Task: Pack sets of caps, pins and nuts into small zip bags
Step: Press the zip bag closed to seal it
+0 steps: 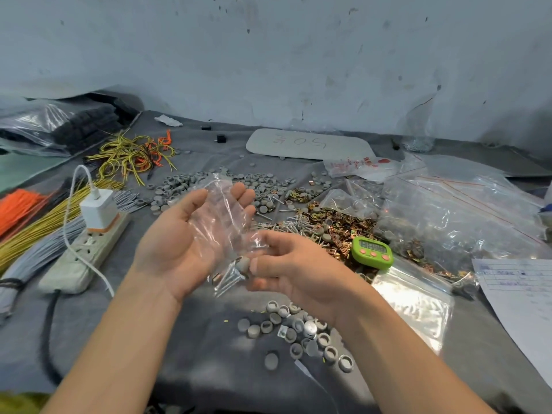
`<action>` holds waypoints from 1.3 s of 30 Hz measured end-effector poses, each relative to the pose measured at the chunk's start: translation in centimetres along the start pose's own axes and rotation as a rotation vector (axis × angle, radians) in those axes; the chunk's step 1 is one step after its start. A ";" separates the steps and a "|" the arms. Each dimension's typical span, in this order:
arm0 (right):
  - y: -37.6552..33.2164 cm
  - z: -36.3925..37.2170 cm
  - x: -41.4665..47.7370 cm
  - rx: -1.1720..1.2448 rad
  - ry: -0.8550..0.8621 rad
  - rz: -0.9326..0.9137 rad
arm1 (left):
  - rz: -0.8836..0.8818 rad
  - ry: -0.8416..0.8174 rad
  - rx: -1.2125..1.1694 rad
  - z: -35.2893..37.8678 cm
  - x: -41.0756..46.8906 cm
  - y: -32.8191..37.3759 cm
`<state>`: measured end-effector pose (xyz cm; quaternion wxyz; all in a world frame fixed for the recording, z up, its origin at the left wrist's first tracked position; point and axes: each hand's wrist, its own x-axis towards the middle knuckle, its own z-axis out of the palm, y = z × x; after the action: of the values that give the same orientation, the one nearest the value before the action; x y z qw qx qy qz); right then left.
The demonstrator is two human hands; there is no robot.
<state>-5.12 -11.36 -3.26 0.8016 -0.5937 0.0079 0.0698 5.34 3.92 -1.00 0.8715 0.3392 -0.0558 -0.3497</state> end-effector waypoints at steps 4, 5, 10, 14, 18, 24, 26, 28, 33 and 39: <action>-0.2 0.5 -0.5 -0.031 0.044 0.001 | 0.030 0.005 -0.040 -0.5 0.4 -0.1; -0.2 0.5 -0.6 -0.039 0.060 -0.001 | 0.032 0.009 -0.043 -0.6 0.5 -0.2; -0.3 0.4 -0.8 -0.012 0.154 0.062 | 0.042 0.040 -0.018 -0.5 0.6 -0.4; -0.2 0.9 -0.8 0.068 0.048 0.097 | 0.031 0.050 -0.011 0.0 0.6 -0.6; 1.0 1.2 -0.1 -0.010 0.125 0.080 | 0.032 0.072 0.037 0.2 0.5 -0.8; 0.8 0.1 0.1 0.001 0.400 0.060 | 0.109 0.292 0.292 0.4 0.7 -1.5; 0.5 -0.4 0.0 -0.058 0.456 0.078 | 0.129 0.355 0.401 0.3 0.9 -1.8; 0.2 -0.6 -0.2 -0.088 0.455 0.100 | 0.165 0.360 0.439 0.2 1.0 -2.0; -0.3 -1.1 -0.8 -0.233 0.450 0.128 | 0.180 0.334 0.417 0.4 1.0 -2.4; -1.3 -1.6 -1.0 -0.115 0.499 -0.174 | 0.080 0.171 0.596 0.9 0.5 -4.1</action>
<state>-5.81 -13.40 -2.39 0.7426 -0.6357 0.1503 -0.1476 3.06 0.98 -2.97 0.7483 0.6055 -0.0958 -0.2535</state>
